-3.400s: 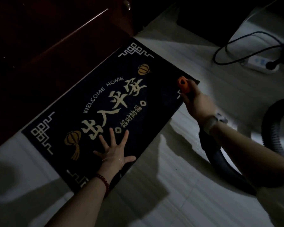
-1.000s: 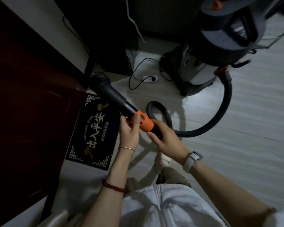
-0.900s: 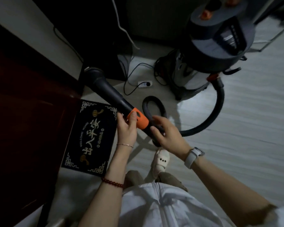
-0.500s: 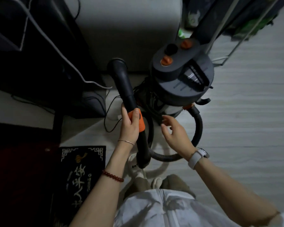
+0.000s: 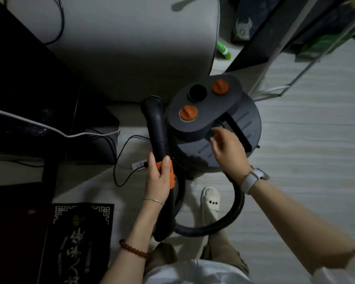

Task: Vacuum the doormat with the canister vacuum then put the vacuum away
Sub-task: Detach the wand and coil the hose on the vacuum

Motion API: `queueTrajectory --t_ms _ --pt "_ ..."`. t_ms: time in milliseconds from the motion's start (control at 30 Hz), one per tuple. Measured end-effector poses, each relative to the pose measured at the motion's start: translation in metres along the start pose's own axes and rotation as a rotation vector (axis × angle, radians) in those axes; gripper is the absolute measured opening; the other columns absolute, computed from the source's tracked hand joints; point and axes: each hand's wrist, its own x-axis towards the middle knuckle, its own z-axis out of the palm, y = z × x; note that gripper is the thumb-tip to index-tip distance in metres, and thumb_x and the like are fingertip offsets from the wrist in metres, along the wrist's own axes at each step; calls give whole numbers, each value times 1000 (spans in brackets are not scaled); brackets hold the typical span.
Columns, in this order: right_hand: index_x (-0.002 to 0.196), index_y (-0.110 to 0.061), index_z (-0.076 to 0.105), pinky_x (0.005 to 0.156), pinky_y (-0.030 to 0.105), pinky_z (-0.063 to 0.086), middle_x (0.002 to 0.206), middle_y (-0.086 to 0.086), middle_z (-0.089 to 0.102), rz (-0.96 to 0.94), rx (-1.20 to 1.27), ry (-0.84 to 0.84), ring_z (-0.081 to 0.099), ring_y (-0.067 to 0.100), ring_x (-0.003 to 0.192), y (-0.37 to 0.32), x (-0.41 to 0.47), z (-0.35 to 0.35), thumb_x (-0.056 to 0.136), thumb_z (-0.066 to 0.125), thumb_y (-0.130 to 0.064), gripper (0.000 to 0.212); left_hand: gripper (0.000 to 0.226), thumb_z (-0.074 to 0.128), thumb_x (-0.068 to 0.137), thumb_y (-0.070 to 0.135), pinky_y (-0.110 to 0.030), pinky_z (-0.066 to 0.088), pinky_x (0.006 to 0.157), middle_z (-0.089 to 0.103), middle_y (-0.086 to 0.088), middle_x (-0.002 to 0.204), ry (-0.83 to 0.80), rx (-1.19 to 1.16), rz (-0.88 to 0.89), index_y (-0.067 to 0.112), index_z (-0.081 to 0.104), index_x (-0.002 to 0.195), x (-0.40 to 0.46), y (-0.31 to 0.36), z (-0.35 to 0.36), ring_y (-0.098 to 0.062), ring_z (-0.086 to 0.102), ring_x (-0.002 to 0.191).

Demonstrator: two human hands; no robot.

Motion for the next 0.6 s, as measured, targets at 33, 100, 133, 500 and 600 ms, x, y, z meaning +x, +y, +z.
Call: queueTrajectory --t_ms 33,100,133,500,600 --pt "114 -6 56 81 36 42 101 14 62 -74 -42 4 55 32 96 3 23 -3 91 51 -19 27 52 43 94 38 -46 49 58 50 -30 81 40 31 -3 14 30 138 9 3 9 -44 51 65" --pt "110 -5 57 79 42 41 101 16 61 -171 -134 13 52 35 97 4 67 -4 90 53 -24 28 53 44 95 35 -32 51 59 56 -15 82 116 74 1 11 30 139 26 4 22 -29 57 69" --pt "111 -7 56 81 43 40 106 16 59 -195 -195 -1 50 36 102 1 86 -2 90 53 -29 31 49 43 96 29 -22 49 53 56 -7 78 141 57 2 8 31 139 34 6 27 -21 55 65" --pt "122 -12 55 86 40 26 120 14 51 -244 -220 -154 42 35 112 -2 126 47 87 53 -21 36 29 41 97 20 -21 41 44 59 -13 80 275 24 -11 19 44 126 54 15 50 -18 50 58" --pt "126 -13 53 84 37 21 120 12 51 -318 -189 -218 42 33 113 2 132 45 88 50 -17 38 20 41 97 22 -21 43 45 58 -8 75 293 53 5 25 46 116 61 21 54 -11 52 54"
